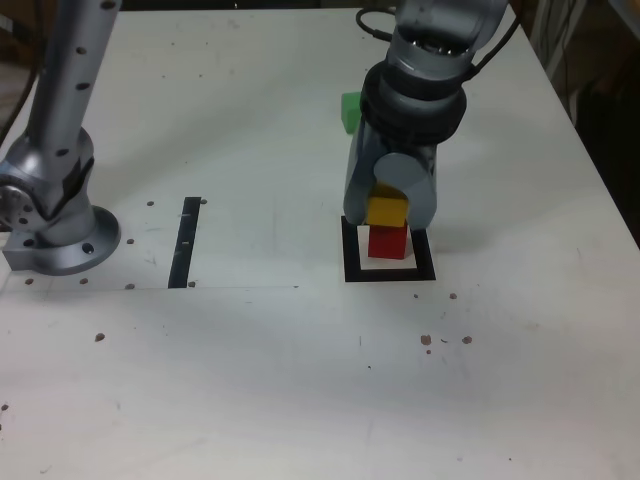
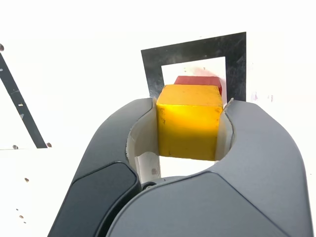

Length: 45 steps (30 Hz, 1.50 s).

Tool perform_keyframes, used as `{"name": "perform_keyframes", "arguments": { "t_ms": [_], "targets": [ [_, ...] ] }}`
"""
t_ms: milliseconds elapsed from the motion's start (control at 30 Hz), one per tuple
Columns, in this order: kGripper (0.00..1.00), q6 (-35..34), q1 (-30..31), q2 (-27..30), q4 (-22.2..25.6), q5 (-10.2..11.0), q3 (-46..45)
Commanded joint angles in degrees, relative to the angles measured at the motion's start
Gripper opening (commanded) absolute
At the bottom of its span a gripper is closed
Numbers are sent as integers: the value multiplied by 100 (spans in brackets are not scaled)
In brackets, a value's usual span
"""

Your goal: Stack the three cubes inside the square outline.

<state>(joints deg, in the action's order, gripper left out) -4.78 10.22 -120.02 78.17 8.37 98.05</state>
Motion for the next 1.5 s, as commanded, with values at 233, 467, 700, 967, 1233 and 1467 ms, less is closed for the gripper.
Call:
{"name": "perform_keyframes", "arguments": {
  "t_ms": [233,467,700,967,1233,1467],
  "targets": [
    [80,98,-11,-14,-21,-111,24],
    [99,69,-11,167,106,-102,37],
    [99,185,-145,761,357,20,160],
    [100,852,-1274,1173,540,100,-211],
    [99,1392,-2702,1220,462,499,-558],
    [100,1673,-3425,493,249,557,-368]
  ]
}}
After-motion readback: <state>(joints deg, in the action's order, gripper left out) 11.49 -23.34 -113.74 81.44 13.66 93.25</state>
